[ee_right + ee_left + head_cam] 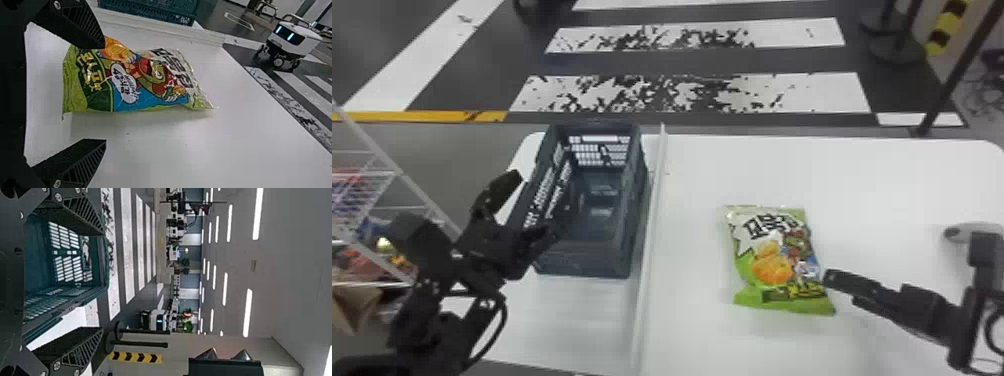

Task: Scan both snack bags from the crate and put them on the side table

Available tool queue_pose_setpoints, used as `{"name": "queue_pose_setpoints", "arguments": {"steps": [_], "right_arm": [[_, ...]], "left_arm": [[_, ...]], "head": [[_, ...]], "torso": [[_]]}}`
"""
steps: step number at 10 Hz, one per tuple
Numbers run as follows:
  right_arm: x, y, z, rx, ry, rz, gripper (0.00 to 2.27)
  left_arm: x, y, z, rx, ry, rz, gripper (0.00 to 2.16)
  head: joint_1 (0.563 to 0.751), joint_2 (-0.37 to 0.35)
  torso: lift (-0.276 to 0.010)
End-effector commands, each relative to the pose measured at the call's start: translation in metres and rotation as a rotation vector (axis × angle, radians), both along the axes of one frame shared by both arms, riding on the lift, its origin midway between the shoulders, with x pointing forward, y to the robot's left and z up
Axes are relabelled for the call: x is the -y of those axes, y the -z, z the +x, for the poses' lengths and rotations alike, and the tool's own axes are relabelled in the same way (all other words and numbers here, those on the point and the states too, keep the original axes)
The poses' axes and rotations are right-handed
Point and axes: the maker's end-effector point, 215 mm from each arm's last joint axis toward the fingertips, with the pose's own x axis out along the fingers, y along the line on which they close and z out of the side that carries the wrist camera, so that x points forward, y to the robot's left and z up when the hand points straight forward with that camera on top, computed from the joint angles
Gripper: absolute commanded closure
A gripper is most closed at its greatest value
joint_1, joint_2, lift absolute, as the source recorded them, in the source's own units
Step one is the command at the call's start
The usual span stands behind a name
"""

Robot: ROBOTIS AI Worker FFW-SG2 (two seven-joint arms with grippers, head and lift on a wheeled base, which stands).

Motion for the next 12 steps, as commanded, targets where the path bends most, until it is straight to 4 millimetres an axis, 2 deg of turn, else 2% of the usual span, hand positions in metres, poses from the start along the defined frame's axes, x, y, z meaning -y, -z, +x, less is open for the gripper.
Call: {"name": "queue_pose_setpoints", "arguments": {"steps": [1,4,5,6,8,11,12], "right_arm": [[-0.005,0.005,0.002,-0.030,-0.013,0.037,0.08],[-0.023,0.016,0.003,-0.089,-0.077,0.090,0.09],[-0.029,0.018,0.000,-0.105,-0.093,0.102,0.21],[-0.031,0.019,-0.001,-0.115,-0.097,0.122,0.52],[-0.034,0.021,-0.006,-0.130,-0.099,0.145,2.26],[-0.032,-0.012,0.004,-0.059,-0.061,0.289,2.26],[-0.024,-0.023,0.010,0.001,-0.047,0.266,2.26]], "left_arm": [[0.000,0.003,-0.001,-0.005,0.001,-0.001,0.14],[0.000,0.007,-0.002,-0.008,0.006,-0.002,0.14],[0.001,0.007,-0.001,-0.007,0.009,-0.003,0.14],[0.001,0.007,0.000,-0.006,0.014,-0.004,0.14],[0.000,0.011,0.002,-0.011,0.014,-0.009,0.14],[0.000,0.012,0.002,-0.009,0.016,-0.014,0.14],[0.000,0.010,0.002,-0.004,0.015,-0.016,0.14]], "head": [[0.695,0.142],[0.695,0.159],[0.695,0.169],[0.695,0.174],[0.695,0.184],[0.695,0.189],[0.695,0.187]], "torso": [[-0.087],[-0.087],[-0.087],[-0.087],[-0.087],[-0.087],[-0.087]]}}
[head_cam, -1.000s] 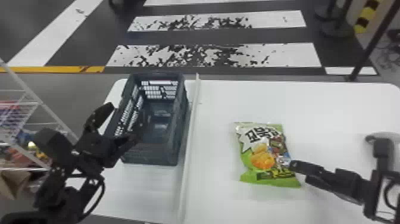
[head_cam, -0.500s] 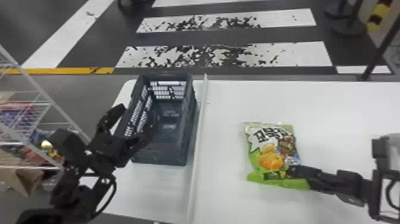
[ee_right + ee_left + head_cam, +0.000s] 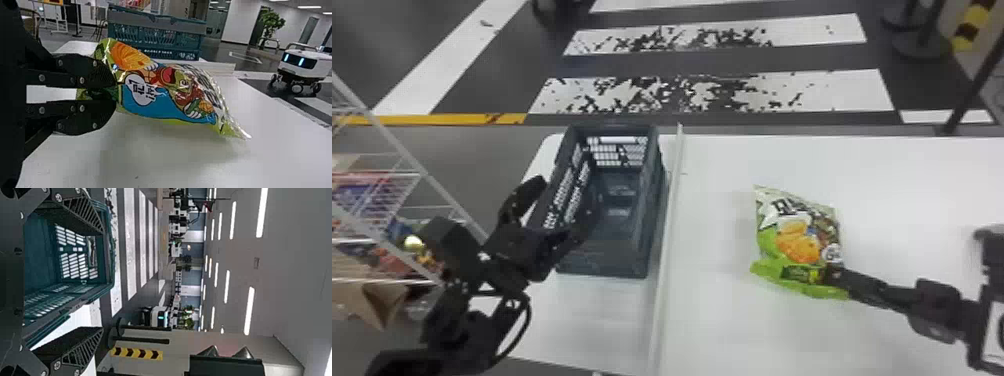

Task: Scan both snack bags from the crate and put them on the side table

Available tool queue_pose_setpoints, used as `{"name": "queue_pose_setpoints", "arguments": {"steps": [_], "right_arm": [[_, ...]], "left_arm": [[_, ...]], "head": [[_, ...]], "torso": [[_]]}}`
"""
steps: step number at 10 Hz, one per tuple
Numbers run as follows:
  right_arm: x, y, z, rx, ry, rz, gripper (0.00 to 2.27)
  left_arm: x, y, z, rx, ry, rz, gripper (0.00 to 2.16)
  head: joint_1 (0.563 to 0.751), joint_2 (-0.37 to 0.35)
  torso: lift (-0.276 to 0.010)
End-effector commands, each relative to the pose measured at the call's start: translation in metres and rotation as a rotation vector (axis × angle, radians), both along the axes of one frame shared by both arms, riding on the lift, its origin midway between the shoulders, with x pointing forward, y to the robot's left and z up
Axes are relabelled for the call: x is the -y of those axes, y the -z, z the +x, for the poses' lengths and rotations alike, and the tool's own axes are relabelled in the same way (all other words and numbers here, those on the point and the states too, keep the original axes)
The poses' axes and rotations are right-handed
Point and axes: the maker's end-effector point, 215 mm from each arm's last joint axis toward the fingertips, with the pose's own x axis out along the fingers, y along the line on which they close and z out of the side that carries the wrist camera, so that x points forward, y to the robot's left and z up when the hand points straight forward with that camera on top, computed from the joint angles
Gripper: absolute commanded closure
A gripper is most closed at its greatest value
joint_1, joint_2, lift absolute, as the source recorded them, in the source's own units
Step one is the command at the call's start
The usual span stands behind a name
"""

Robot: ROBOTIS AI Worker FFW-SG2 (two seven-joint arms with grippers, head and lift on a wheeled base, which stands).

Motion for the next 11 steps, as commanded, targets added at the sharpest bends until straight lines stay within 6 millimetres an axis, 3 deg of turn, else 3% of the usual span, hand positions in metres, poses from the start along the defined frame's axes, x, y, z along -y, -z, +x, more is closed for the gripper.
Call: {"name": "queue_pose_setpoints", "arguments": {"steps": [1,3,5,6,9,11], "right_arm": [[0.017,-0.018,0.010,0.102,0.030,-0.105,2.26],[0.071,-0.033,0.035,0.268,0.071,-0.598,2.26],[0.118,-0.069,0.051,0.364,0.109,-0.969,2.26],[0.134,-0.083,0.049,0.414,0.075,-1.196,2.26],[0.138,-0.092,0.032,0.522,-0.100,-1.764,2.26],[0.111,-0.064,0.016,0.618,-0.344,-2.099,2.26]], "left_arm": [[0.000,-0.001,-0.001,0.002,-0.001,-0.001,0.14],[-0.002,0.000,0.000,0.000,-0.003,0.001,0.14],[-0.001,-0.001,0.000,0.002,-0.002,0.000,0.14],[-0.001,0.000,0.000,0.001,-0.004,-0.001,0.14],[-0.004,0.003,0.002,-0.003,-0.009,-0.004,0.14],[-0.003,0.002,0.003,-0.001,-0.008,-0.004,0.14]], "head": [[0.695,0.181],[0.695,0.150],[0.695,0.073],[0.695,0.040],[0.695,-0.007],[0.695,-0.004]], "torso": [[-0.087],[-0.087],[-0.087],[-0.087],[-0.087],[-0.087]]}}
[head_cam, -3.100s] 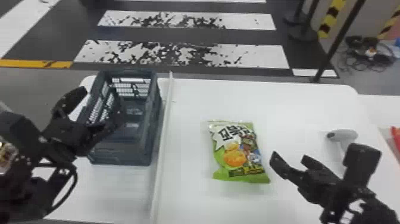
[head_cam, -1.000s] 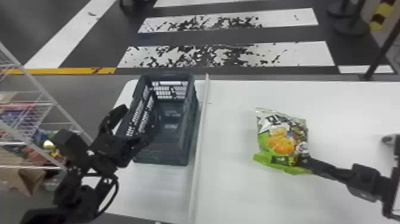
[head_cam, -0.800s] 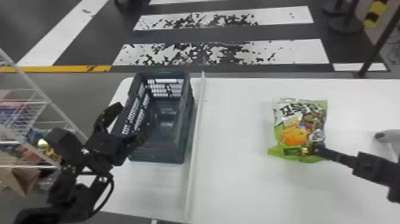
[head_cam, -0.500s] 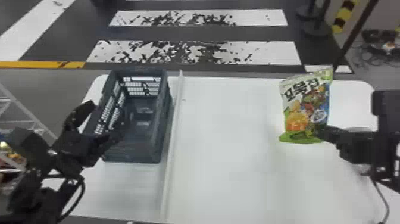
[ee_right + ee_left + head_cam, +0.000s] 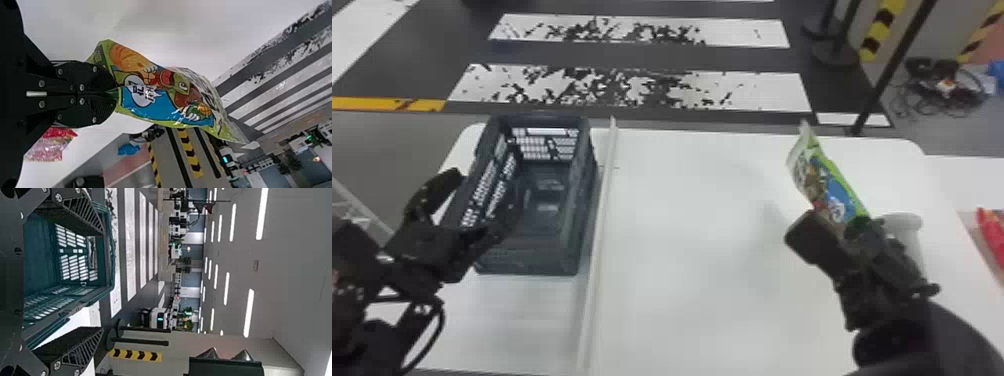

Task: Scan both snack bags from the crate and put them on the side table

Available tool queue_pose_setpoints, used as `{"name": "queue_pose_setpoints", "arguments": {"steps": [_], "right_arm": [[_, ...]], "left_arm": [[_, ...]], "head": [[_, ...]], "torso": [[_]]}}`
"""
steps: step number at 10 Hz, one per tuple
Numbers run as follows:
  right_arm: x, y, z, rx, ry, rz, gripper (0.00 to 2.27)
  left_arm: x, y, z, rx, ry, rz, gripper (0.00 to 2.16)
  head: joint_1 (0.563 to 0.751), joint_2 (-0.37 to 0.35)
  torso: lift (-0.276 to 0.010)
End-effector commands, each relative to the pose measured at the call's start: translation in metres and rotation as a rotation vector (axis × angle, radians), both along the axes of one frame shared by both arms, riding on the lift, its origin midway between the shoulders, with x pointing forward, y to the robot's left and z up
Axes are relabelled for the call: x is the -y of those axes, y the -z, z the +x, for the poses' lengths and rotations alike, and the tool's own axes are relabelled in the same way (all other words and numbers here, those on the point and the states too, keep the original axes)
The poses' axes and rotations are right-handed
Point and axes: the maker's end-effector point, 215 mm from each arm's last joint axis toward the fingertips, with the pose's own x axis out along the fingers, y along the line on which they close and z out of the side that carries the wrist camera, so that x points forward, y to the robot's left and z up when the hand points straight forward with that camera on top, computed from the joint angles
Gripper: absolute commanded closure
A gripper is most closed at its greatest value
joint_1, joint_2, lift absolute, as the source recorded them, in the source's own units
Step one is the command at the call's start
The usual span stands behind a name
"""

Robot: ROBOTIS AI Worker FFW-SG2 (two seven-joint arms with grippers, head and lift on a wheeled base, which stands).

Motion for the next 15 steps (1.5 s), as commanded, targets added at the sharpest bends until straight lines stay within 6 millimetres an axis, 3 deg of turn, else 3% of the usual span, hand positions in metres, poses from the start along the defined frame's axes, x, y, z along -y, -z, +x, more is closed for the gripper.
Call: {"name": "queue_pose_setpoints", "arguments": {"steps": [1,2,3,4,5,6,8,10,13,15], "right_arm": [[-0.025,0.026,-0.013,-0.042,-0.094,-0.205,2.26],[-0.045,0.043,-0.022,-0.070,-0.159,-0.283,2.26],[-0.057,0.058,-0.035,-0.104,-0.178,-0.296,2.01],[-0.061,0.064,-0.048,-0.125,-0.175,-0.299,1.35],[-0.067,0.069,-0.058,-0.143,-0.180,-0.283,0.26],[-0.077,0.071,-0.066,-0.155,-0.187,-0.234,0.00],[-0.114,0.082,-0.080,-0.264,-0.181,0.114,0.05],[-0.145,0.077,-0.076,-0.337,-0.173,0.436,0.06],[-0.148,0.050,-0.042,-0.322,-0.118,0.759,0.13],[-0.130,0.011,-0.002,-0.218,-0.083,1.001,0.55]], "left_arm": [[0.000,0.000,0.000,0.001,0.003,0.001,0.14],[0.000,-0.001,0.000,0.001,0.007,-0.004,0.14],[0.000,0.000,-0.001,-0.001,0.007,-0.005,0.14],[0.000,0.000,-0.001,-0.002,0.008,-0.003,0.14],[0.000,-0.001,-0.001,-0.001,0.013,-0.003,0.14],[0.000,-0.001,-0.001,-0.001,0.013,-0.003,0.14],[0.001,-0.001,0.000,0.001,0.015,-0.003,0.14],[0.002,-0.001,-0.001,0.001,0.017,-0.003,0.14],[-0.001,-0.003,-0.002,0.004,0.015,-0.002,0.14],[-0.002,-0.001,-0.002,0.001,0.013,-0.002,0.14]], "head": [[0.695,0.016],[0.695,0.041],[0.695,0.054],[0.695,0.079],[0.695,0.098],[0.695,0.108],[0.695,0.139],[0.695,0.181],[0.695,0.234],[0.695,0.227]], "torso": [[-0.087],[-0.087],[-0.087],[-0.087],[-0.087],[-0.087],[-0.087],[-0.087],[-0.087],[-0.087]]}}
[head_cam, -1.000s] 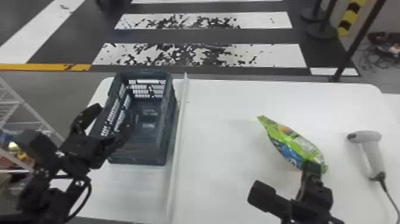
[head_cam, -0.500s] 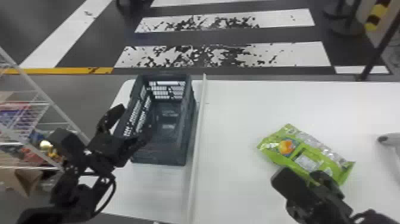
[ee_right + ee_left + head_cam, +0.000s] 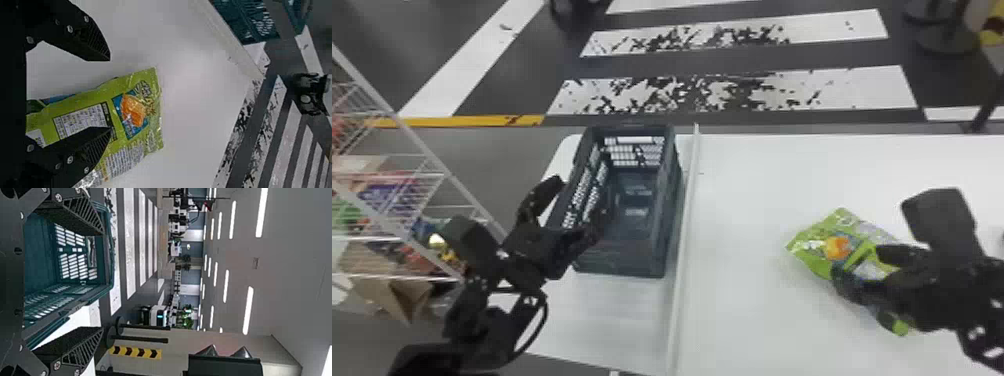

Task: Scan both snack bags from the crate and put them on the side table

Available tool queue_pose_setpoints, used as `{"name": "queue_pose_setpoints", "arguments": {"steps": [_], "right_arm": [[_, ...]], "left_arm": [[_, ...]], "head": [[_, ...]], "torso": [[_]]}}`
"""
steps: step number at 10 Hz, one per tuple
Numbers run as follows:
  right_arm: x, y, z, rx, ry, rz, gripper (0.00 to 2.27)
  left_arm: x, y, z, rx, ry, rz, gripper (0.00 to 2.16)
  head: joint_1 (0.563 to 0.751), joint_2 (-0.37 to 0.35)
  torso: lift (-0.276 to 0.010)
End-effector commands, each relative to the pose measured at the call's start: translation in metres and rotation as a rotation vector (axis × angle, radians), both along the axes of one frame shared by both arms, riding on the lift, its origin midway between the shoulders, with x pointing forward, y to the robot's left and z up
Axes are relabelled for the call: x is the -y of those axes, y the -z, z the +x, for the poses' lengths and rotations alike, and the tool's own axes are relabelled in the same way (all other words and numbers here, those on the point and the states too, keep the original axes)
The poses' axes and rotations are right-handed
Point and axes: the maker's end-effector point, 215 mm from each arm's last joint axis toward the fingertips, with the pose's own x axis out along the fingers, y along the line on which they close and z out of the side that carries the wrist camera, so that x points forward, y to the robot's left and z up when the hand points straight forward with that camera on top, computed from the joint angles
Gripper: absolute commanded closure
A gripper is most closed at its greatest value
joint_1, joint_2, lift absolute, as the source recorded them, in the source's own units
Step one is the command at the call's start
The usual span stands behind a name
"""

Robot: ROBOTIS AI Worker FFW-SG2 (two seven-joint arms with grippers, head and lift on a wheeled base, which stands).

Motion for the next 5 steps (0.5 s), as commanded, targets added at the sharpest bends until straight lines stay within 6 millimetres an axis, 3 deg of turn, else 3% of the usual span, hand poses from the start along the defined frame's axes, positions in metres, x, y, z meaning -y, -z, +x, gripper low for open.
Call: {"name": "queue_pose_setpoints", "arguments": {"steps": [1,2,3,5], "right_arm": [[0.029,-0.020,0.023,0.047,0.073,0.076,1.11],[0.052,-0.019,0.027,0.046,0.120,0.061,1.79],[0.068,-0.009,0.024,0.022,0.157,0.059,2.24],[0.083,0.022,0.016,-0.043,0.171,0.068,2.25]], "left_arm": [[-0.001,0.002,0.000,-0.005,-0.001,0.000,0.14],[-0.002,0.003,0.000,-0.006,-0.003,0.000,0.14],[-0.002,0.003,0.001,-0.006,-0.005,-0.001,0.14],[-0.002,0.006,0.001,-0.010,-0.008,-0.003,0.14]], "head": [[0.695,0.214],[0.695,0.190],[0.695,0.158],[0.695,0.117]], "torso": [[-0.087],[-0.087],[-0.087],[-0.087]]}}
